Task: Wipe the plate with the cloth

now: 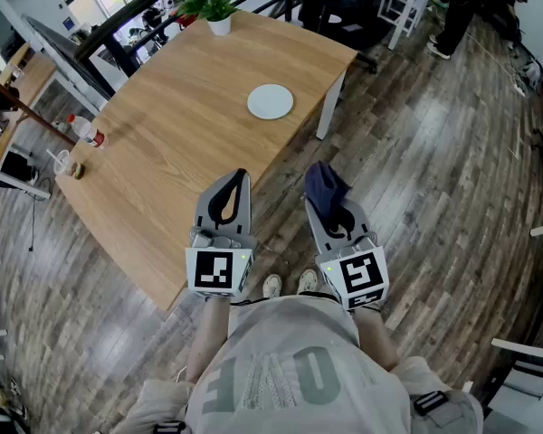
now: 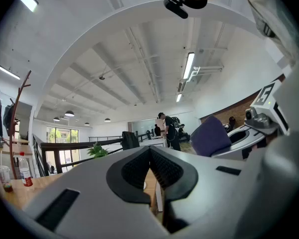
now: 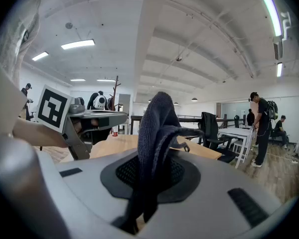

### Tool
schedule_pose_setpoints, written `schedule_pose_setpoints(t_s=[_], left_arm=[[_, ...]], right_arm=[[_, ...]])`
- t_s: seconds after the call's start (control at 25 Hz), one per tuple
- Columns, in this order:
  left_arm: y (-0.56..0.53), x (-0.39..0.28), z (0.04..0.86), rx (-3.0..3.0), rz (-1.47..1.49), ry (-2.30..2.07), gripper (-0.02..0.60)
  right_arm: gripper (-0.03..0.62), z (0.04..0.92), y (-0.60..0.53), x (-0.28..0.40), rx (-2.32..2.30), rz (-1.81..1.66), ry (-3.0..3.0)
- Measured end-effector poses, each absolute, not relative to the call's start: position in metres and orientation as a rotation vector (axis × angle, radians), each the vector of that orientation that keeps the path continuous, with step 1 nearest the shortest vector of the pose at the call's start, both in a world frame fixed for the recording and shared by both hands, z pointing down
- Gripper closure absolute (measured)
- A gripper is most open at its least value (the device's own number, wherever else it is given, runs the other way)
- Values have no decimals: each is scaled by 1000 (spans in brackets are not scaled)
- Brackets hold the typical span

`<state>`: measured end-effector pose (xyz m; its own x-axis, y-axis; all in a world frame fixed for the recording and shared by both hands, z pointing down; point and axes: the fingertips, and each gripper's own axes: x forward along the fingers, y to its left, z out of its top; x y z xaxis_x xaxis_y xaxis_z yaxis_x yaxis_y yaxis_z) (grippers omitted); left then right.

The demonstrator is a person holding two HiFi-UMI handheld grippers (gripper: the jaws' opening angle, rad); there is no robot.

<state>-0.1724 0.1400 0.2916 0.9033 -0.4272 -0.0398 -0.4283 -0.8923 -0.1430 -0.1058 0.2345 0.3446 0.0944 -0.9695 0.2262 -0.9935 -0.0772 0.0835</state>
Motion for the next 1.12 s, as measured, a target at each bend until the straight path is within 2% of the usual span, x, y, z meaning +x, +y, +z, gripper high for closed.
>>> schedule_pose_setpoints(t_s=[0.48, 1.12], left_arm=[[150, -153, 298, -2931, -7, 627, 574], [181, -97, 297, -2884, -10, 617, 574]], right_arm=[[534, 347, 248, -90, 2165, 170, -1960], [534, 373, 299, -22, 2204, 226, -1928]])
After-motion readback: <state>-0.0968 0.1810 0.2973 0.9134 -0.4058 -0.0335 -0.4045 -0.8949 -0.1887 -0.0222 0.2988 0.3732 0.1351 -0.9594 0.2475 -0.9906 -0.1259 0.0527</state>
